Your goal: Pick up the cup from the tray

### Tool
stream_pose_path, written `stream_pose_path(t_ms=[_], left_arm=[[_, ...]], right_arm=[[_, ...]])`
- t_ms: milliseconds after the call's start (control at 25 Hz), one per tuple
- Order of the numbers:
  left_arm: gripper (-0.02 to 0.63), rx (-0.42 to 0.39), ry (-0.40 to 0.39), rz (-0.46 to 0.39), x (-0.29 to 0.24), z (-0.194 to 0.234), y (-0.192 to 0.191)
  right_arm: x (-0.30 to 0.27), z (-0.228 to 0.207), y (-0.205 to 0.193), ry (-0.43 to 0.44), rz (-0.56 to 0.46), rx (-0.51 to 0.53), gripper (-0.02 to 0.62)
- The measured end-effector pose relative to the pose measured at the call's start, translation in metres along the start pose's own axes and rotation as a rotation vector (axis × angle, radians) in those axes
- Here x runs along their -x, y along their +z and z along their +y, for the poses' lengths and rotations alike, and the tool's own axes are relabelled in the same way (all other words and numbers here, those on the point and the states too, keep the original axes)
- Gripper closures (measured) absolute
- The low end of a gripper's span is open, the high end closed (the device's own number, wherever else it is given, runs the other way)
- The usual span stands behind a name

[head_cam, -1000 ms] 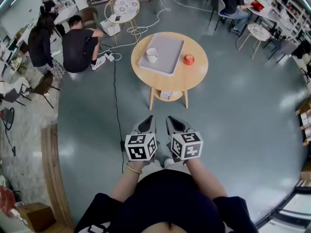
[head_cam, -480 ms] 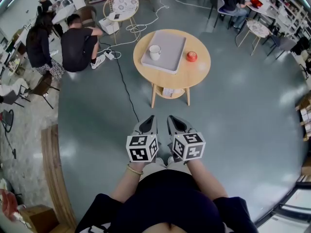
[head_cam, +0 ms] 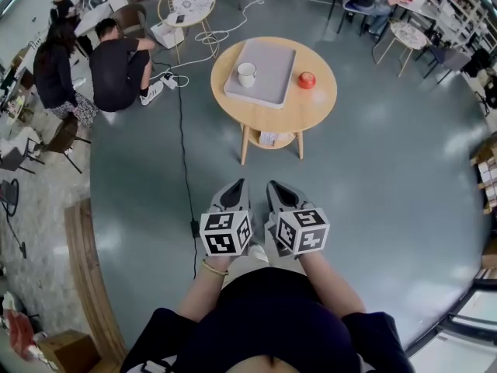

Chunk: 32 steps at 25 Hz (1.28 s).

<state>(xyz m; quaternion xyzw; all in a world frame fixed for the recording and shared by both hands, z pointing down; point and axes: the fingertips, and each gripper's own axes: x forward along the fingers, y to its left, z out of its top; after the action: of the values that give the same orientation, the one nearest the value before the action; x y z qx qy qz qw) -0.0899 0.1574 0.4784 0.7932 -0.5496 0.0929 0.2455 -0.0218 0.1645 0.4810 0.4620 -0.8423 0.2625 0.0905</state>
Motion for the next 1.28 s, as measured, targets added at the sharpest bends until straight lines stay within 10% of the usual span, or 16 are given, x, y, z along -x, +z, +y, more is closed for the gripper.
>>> stream_pose_path(t_ms=[1280], left_arm=[[0.598, 0.008, 0.056, 0.037, -0.205, 0.052, 0.103]], right_arm=[[-0.181, -0.123, 0.135, 0.028, 0.026, 0.043, 0.586]])
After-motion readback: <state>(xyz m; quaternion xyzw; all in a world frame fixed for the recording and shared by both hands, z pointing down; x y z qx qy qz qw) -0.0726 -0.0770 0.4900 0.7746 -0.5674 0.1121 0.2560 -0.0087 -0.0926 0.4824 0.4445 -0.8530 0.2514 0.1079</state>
